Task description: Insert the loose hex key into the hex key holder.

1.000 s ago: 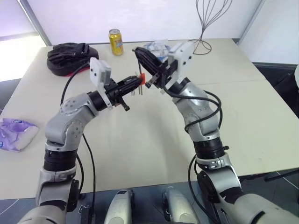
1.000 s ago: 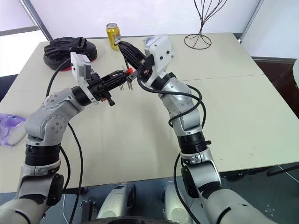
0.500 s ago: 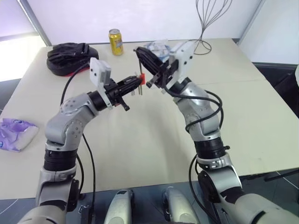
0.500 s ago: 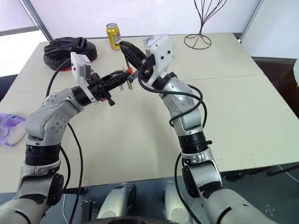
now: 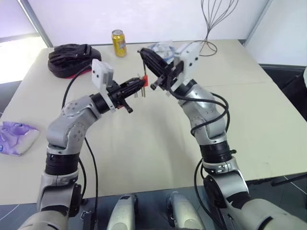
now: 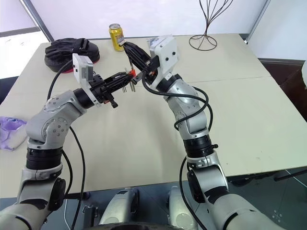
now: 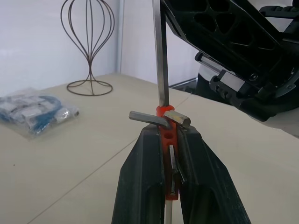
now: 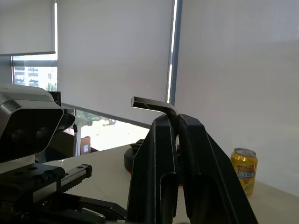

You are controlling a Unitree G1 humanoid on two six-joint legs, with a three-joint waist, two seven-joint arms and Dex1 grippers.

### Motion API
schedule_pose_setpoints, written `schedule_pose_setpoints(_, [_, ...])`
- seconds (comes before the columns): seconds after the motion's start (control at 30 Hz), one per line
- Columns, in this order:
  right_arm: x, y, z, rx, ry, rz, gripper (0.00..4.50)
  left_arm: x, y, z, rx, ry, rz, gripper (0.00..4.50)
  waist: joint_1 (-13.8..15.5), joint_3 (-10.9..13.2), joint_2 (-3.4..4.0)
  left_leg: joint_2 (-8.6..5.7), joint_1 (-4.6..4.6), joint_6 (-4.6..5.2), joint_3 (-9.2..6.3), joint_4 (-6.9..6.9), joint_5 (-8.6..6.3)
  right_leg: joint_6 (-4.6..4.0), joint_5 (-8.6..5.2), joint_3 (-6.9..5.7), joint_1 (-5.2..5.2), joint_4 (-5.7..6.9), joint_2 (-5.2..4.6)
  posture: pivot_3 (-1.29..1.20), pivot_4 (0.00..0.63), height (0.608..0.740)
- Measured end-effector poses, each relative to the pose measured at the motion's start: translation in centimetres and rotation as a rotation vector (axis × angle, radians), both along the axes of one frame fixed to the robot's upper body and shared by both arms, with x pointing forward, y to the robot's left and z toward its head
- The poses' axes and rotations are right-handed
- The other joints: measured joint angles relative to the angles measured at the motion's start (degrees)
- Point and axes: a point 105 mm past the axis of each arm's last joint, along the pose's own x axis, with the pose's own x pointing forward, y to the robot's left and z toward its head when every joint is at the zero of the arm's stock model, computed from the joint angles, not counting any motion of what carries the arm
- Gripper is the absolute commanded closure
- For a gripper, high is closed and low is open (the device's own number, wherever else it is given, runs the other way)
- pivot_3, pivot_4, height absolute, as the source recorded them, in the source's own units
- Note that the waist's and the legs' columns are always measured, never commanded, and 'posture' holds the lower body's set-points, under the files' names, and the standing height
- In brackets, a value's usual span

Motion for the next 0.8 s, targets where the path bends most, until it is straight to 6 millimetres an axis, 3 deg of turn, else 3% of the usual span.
schedule_pose_setpoints(0.8, [-0.3, 0.01, 0.16, -0.013, -0.027, -0.005, 4.44, 0.09, -0.26, 0.43, -0.011, 0.002, -0.008, 4.5, 0.0, 0.0, 0.0, 0.0, -0.01, 0.0, 0.0, 0.0, 0.0, 0.0, 0.0, 0.0, 0.0, 0.0, 0.0, 0.0, 0.15, 0.74])
